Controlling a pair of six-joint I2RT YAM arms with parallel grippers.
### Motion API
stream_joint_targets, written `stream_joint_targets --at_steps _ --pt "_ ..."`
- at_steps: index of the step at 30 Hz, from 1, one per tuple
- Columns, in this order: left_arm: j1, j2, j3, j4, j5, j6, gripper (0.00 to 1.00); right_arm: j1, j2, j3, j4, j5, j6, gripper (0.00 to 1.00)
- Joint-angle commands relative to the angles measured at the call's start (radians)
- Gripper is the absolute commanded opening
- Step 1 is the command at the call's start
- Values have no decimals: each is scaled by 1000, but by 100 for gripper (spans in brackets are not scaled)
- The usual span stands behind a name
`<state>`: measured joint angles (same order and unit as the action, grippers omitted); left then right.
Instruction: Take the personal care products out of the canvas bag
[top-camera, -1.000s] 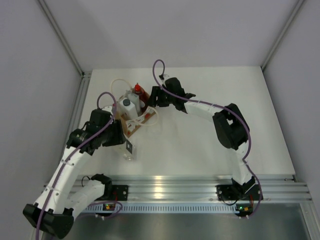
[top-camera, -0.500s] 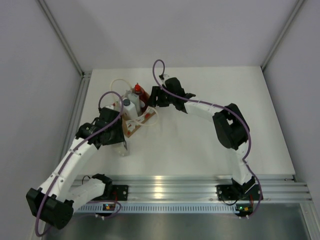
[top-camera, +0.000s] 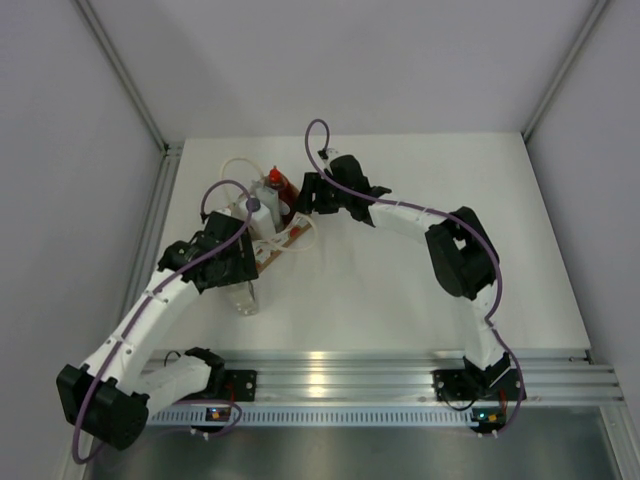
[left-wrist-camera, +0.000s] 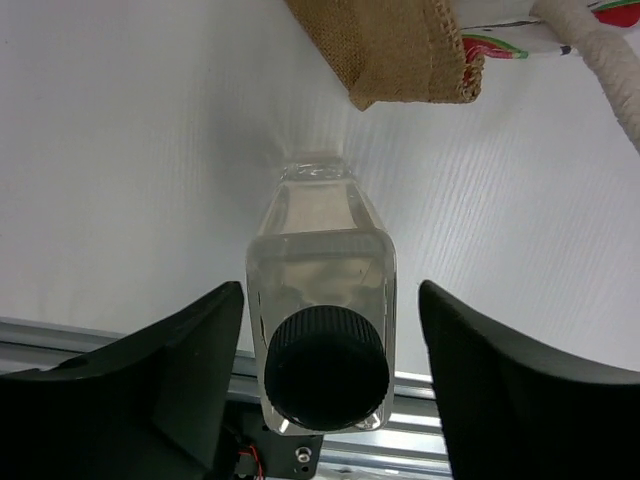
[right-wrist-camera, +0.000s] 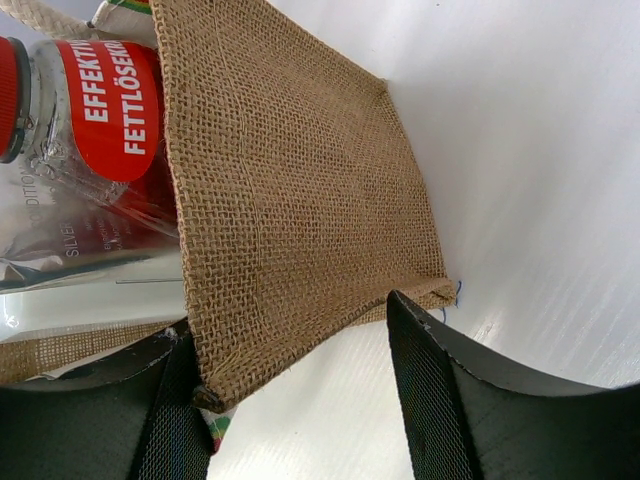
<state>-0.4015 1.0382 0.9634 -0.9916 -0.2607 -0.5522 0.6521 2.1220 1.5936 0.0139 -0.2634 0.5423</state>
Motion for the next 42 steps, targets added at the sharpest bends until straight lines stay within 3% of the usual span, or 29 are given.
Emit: stream_joint_targets --at_steps 1,7,12,18,21,25,33,42 --pt "-5 -21 46 53 -15 -2 79 -8 0 28 -40 15 -21 60" --pt "-5 -52 86 30 27 15 86 -9 -4 35 -43 15 -24 60" --pt "-5 -98 253 -19 78 35 95 -11 -14 37 -49 20 -31 60" --pt "-5 -67 510 -27 -29 3 98 -11 -27 39 -48 15 -28 60" --pt "-5 9 572 -25 -147 -64 98 -11 -36 37 -48 12 -28 60" --pt "-5 143 649 -27 -183 -161 98 -14 -50 34 -49 12 -33 61" --pt "-3 396 698 -27 -192 -350 98 -17 -68 23 -48 1 -33 62" --pt "3 439 607 -27 -291 -511 94 -29 -85 3 -48 -4 -39 63"
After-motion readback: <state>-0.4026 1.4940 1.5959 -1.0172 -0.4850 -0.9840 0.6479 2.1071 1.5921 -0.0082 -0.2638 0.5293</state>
